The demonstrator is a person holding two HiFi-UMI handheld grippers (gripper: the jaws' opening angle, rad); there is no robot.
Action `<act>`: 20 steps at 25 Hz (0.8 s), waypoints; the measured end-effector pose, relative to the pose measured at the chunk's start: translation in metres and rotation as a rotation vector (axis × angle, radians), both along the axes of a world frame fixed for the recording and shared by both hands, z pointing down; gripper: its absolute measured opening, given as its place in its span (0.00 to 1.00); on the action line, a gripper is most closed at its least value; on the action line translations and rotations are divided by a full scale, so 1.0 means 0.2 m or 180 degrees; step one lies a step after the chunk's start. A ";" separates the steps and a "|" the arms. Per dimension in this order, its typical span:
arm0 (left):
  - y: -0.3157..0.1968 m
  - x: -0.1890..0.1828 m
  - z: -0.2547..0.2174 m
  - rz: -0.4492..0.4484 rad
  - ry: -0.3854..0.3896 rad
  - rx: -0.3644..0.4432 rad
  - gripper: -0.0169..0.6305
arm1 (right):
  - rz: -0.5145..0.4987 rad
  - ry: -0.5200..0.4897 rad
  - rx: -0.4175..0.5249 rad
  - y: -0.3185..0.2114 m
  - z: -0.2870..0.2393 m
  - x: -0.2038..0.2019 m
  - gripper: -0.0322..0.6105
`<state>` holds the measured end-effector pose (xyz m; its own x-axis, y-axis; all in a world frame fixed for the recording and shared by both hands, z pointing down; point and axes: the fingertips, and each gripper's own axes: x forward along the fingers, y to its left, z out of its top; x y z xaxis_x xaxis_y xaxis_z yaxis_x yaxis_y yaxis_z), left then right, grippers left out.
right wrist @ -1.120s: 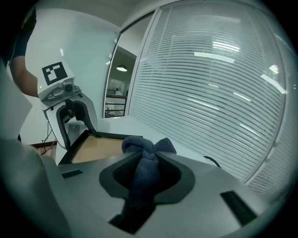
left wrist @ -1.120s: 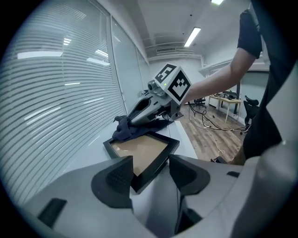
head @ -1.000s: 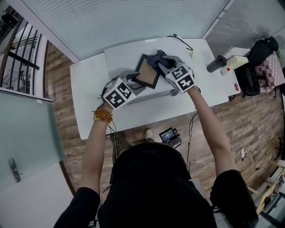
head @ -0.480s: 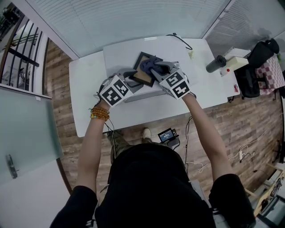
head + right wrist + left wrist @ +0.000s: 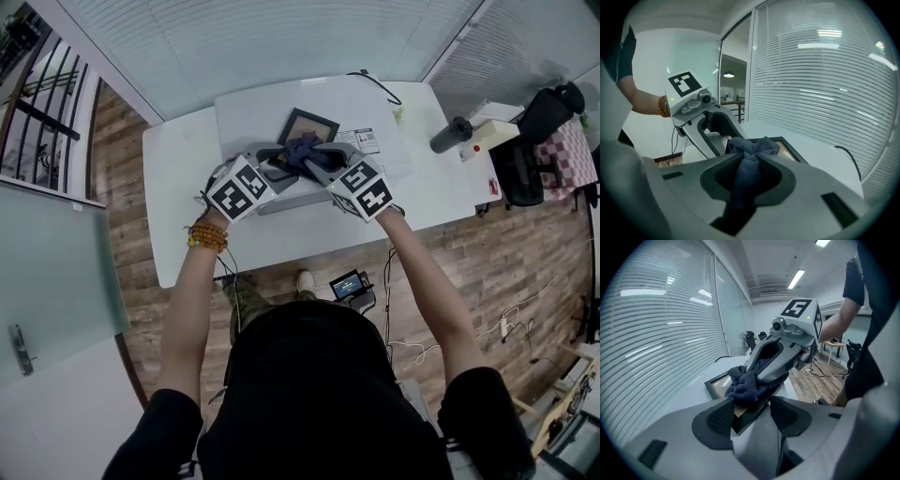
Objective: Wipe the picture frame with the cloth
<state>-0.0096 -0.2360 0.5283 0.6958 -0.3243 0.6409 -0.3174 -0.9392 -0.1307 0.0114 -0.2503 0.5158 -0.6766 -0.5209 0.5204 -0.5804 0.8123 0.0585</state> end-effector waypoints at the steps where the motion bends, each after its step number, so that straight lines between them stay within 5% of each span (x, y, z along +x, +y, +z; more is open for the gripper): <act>1: 0.00 0.00 0.00 0.0001 0.0000 0.0000 0.40 | -0.0008 -0.0055 -0.0054 0.00 0.00 0.00 0.14; 8: 0.00 0.00 0.00 0.0018 0.0019 -0.0013 0.40 | -0.0380 -0.1165 -0.0836 0.04 -0.17 0.08 0.14; 11: 0.00 -0.01 -0.01 0.0049 0.0045 0.0031 0.39 | -0.0329 -0.1465 -0.0696 -0.05 -0.33 0.17 0.15; 14: 0.00 -0.02 0.01 0.0028 0.0031 -0.0011 0.39 | 0.0050 -0.1173 -0.0220 -0.23 -0.40 0.30 0.15; 17: 0.01 -0.02 0.00 0.0033 0.0032 -0.0018 0.38 | 0.0371 -0.0424 0.0213 -0.37 -0.30 0.39 0.15; 20: 0.01 -0.01 0.00 0.0029 0.0033 -0.0025 0.38 | 0.0310 0.0334 0.0526 -0.39 -0.12 0.39 0.15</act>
